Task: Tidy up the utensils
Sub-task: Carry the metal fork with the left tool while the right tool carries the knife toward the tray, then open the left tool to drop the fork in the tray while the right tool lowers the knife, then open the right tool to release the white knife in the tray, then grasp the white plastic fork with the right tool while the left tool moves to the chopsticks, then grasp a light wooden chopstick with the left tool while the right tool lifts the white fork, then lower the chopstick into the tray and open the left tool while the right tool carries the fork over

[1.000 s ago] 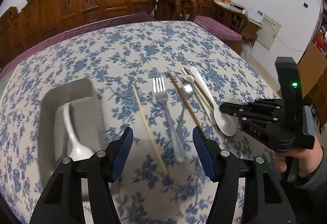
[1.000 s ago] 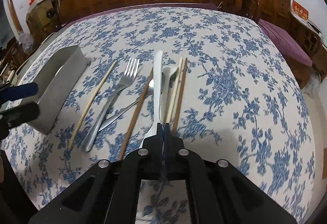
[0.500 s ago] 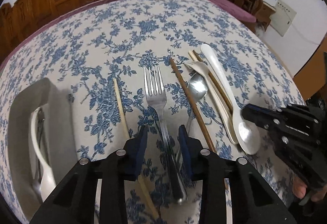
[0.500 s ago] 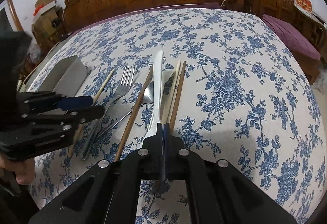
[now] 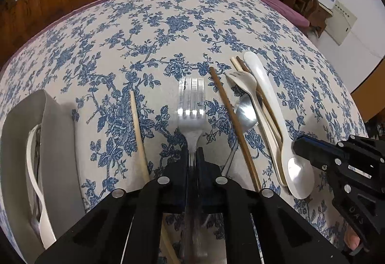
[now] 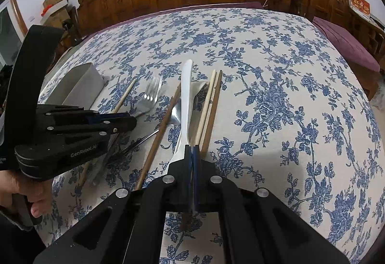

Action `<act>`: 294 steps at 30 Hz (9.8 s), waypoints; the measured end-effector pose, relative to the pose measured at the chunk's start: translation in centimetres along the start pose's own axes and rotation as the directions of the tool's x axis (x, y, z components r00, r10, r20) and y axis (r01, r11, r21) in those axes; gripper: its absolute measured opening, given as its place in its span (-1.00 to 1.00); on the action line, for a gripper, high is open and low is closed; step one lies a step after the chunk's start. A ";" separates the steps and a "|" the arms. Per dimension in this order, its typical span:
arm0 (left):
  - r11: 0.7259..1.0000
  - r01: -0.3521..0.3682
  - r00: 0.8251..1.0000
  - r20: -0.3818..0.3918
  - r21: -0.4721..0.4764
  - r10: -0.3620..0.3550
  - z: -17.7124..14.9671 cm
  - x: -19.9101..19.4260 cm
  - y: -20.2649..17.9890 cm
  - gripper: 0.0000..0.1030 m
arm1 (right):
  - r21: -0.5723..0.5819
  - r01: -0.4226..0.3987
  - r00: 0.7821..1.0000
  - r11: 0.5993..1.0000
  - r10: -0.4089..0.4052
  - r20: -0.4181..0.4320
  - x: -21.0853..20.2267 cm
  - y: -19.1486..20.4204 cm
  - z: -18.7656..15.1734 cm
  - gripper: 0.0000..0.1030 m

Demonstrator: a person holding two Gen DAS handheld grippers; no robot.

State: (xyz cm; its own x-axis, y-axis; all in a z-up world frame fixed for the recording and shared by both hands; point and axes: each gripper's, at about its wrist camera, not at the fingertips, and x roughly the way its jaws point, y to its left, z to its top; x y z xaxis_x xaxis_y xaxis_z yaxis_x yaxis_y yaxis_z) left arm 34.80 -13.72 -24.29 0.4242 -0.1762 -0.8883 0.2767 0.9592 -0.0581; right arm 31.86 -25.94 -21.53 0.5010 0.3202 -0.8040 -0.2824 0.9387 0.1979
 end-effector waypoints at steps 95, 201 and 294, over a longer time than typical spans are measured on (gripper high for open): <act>0.979 -0.150 0.962 0.209 -0.139 0.177 -7.7 -16.4 19.2 -0.86 | -0.201 -0.125 0.992 0.972 0.120 -0.038 3.1 24.2 4.6 -0.95; 0.999 -0.025 0.991 0.131 0.024 0.022 -3.4 -6.4 1.1 -0.35 | -0.066 -0.044 0.999 0.997 0.044 0.002 2.0 0.5 4.0 -0.82; 0.984 -0.068 0.962 0.250 -0.167 0.109 -5.6 -14.7 13.3 -0.91 | -0.278 -0.075 0.995 0.958 0.092 0.048 -3.1 15.5 4.7 -0.82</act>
State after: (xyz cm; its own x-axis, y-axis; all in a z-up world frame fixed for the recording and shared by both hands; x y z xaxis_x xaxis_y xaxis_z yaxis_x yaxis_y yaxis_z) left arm 27.42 2.88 -14.54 0.6540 -0.1204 -0.7469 0.0991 0.9924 -0.0731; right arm 29.79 -11.73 -13.31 0.5115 0.4110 -0.7546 -0.5357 0.8392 0.0940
